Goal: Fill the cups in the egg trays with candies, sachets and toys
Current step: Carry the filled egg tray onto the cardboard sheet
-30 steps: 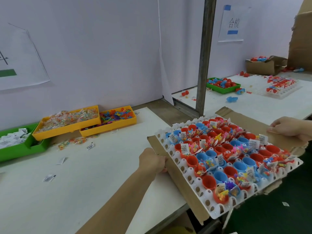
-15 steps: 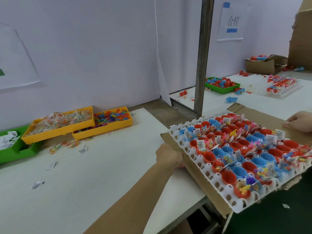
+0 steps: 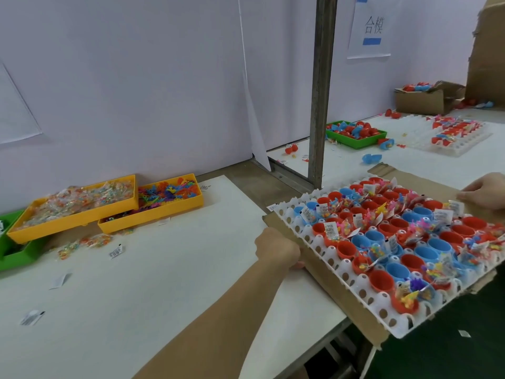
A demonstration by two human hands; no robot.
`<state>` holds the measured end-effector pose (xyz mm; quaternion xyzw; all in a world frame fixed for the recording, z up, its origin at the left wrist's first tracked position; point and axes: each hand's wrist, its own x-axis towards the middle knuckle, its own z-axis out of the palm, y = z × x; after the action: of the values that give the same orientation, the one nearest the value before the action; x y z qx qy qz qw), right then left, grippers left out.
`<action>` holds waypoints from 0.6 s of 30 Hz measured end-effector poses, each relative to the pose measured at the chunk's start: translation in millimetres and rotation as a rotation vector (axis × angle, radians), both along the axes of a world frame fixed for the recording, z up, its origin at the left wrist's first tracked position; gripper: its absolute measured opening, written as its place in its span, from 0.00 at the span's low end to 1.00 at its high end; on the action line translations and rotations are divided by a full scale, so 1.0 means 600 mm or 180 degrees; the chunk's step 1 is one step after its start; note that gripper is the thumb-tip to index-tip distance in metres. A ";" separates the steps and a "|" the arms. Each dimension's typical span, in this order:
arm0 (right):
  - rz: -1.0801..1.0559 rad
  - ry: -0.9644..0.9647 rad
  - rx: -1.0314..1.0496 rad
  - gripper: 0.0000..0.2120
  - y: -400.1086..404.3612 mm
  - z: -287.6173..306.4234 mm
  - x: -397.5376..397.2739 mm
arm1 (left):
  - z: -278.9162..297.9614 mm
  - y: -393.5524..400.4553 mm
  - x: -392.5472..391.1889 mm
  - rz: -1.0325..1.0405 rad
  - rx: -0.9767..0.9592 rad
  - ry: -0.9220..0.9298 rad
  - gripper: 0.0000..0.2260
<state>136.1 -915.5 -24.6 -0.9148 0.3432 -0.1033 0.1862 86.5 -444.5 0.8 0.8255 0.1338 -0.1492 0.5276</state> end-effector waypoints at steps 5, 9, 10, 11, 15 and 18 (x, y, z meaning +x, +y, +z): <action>0.0075 0.0178 -0.0046 0.15 0.030 0.024 -0.039 | -0.002 0.016 0.003 -0.0259 0.0417 -0.0244 0.07; 0.0465 0.0114 -0.0353 0.19 0.118 0.097 -0.058 | -0.019 0.042 -0.002 -0.0321 0.0909 -0.0640 0.13; 0.0643 0.0042 -0.0429 0.19 0.148 0.117 -0.061 | -0.023 0.053 -0.004 -0.0304 0.1001 -0.0729 0.15; 0.0836 -0.0050 -0.0492 0.19 0.179 0.135 -0.063 | -0.025 0.065 -0.007 -0.0285 0.1064 -0.0842 0.15; 0.1534 -0.0466 -0.0598 0.17 0.314 0.195 -0.067 | -0.016 0.143 -0.029 -0.0285 0.1183 -0.1343 0.09; 0.2027 -0.0845 -0.0684 0.16 0.430 0.220 -0.065 | 0.001 0.224 -0.051 -0.0292 0.1239 -0.1476 0.07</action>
<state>97.4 -657.3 107.5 -0.9688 0.0011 -0.1935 0.1548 55.8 -310.0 1.2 0.9283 -0.0015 0.0480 0.3688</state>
